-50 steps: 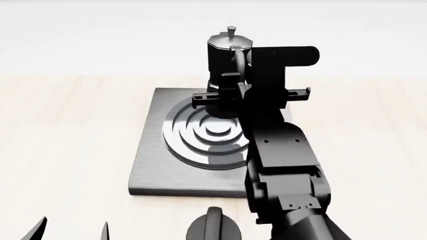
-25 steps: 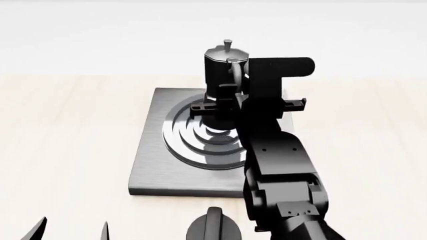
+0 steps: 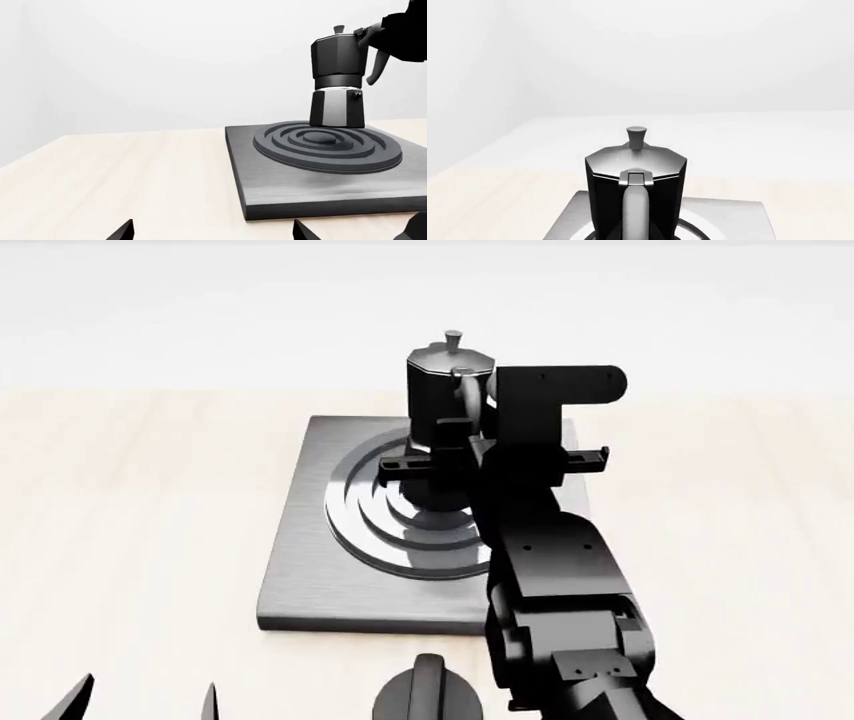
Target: Put the moka pot on the stove.
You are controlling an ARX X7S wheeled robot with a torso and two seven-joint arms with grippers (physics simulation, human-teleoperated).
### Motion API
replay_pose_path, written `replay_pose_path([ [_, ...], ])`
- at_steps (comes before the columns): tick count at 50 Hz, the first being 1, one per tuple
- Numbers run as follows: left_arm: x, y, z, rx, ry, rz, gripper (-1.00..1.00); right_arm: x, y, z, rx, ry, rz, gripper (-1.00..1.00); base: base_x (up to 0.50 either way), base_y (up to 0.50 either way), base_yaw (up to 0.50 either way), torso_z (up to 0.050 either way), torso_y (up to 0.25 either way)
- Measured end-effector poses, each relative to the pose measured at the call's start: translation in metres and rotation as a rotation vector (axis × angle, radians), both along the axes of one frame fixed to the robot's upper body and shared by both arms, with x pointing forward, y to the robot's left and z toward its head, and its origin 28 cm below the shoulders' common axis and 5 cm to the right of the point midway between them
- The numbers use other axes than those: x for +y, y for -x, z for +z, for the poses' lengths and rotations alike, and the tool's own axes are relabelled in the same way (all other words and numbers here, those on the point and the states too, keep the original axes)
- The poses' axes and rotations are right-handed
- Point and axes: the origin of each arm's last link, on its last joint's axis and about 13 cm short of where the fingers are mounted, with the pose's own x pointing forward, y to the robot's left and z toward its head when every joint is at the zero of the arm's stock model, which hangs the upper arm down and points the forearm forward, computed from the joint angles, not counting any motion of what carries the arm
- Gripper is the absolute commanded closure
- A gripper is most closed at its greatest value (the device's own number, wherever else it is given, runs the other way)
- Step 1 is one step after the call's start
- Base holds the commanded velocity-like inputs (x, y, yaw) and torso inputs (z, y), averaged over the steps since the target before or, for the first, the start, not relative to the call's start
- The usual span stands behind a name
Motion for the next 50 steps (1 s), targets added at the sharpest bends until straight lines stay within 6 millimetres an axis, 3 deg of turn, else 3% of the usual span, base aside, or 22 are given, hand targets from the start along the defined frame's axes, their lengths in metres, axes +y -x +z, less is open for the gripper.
replay_pose_path([
  [37,0.000,0.000,0.000,-0.002,0.000,0.000,-1.00,0.000,0.000,-0.001,0.002,-0.001,0.000,1.00,0.00,0.00,0.00,0.000,0.001],
  [50,0.000,0.000,0.000,-0.002,0.000,0.000,-1.00,-0.001,0.005,-0.014,0.022,-0.033,0.017,1.00,0.00,0.00,0.00,0.000,0.000],
])
